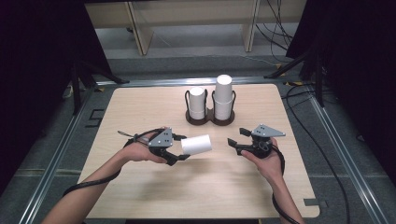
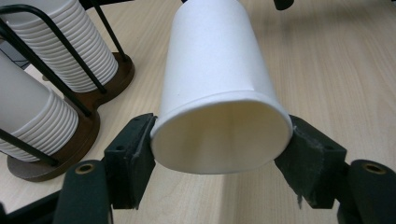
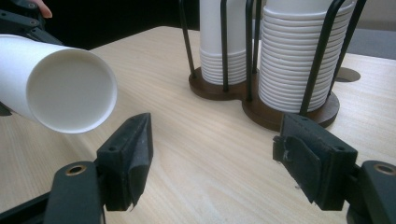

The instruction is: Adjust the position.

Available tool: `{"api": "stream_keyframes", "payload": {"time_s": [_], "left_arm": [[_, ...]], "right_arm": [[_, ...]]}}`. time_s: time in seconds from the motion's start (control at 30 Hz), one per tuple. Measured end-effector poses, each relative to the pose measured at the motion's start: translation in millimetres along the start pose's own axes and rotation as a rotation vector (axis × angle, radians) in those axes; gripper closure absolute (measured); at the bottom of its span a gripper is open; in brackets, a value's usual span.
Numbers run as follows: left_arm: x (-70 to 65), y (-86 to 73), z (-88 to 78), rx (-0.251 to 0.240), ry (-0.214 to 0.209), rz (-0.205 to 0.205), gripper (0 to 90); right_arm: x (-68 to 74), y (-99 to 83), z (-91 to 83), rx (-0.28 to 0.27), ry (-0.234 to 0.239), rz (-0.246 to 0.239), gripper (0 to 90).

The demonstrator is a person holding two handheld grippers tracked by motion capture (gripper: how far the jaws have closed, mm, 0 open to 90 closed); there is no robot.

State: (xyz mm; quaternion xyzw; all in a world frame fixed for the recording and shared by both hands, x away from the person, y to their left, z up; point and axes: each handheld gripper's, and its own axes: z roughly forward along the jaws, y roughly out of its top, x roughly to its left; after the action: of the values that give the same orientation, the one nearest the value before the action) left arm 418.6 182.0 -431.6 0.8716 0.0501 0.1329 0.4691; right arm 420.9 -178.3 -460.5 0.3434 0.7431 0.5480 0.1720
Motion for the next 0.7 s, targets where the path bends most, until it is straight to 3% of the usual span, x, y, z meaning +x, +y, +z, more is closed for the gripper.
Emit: {"api": "stream_keyframes", "payload": {"time_s": [0.13, 0.2, 0.27, 0.33, 0.37, 0.4, 0.43, 0.57, 0.7], "left_arm": [[1.4, 2.6, 0.8, 0.032, -0.014, 0.025, 30.9], [2.3, 4.3, 1.8, 0.048, -0.024, 0.035, 30.9], [3.1, 5.2, 3.4, 0.049, -0.023, 0.044, 30.9], [3.6, 6.6, 3.4, 0.068, -0.026, 0.05, 30.9], [4.0, 6.9, 3.9, 0.074, -0.021, 0.054, 30.9], [4.1, 7.0, 4.6, 0.076, -0.021, 0.055, 30.9], [4.7, 7.3, 4.9, 0.08, -0.026, 0.057, 30.9], [6.5, 9.9, 4.0, 0.107, -0.039, 0.078, 31.0], [7.6, 12.7, 2.9, 0.129, -0.042, 0.092, 31.0]], "right_arm": [[0.9, 0.1, -0.4, 0.004, 0.007, -0.008, 27.3], [2.3, -0.1, 0.5, 0.005, 0.02, 0.01, 27.3], [0.0, 0.9, 0.7, 0.005, 0.018, -0.022, 27.3], [0.6, 2.4, -0.1, 0.027, 0.029, -0.011, 27.3], [0.0, 3.4, -0.5, 0.026, 0.021, -0.033, 27.3], [1.1, 3.8, 0.2, 0.023, 0.034, -0.018, 27.4], [1.1, 5.1, -0.8, 0.027, 0.02, -0.033, 27.3], [2.0, 7.4, 0.4, 0.021, 0.047, -0.034, 27.3], [1.0, 8.5, 1.4, 0.042, 0.064, -0.08, 27.3]]}}
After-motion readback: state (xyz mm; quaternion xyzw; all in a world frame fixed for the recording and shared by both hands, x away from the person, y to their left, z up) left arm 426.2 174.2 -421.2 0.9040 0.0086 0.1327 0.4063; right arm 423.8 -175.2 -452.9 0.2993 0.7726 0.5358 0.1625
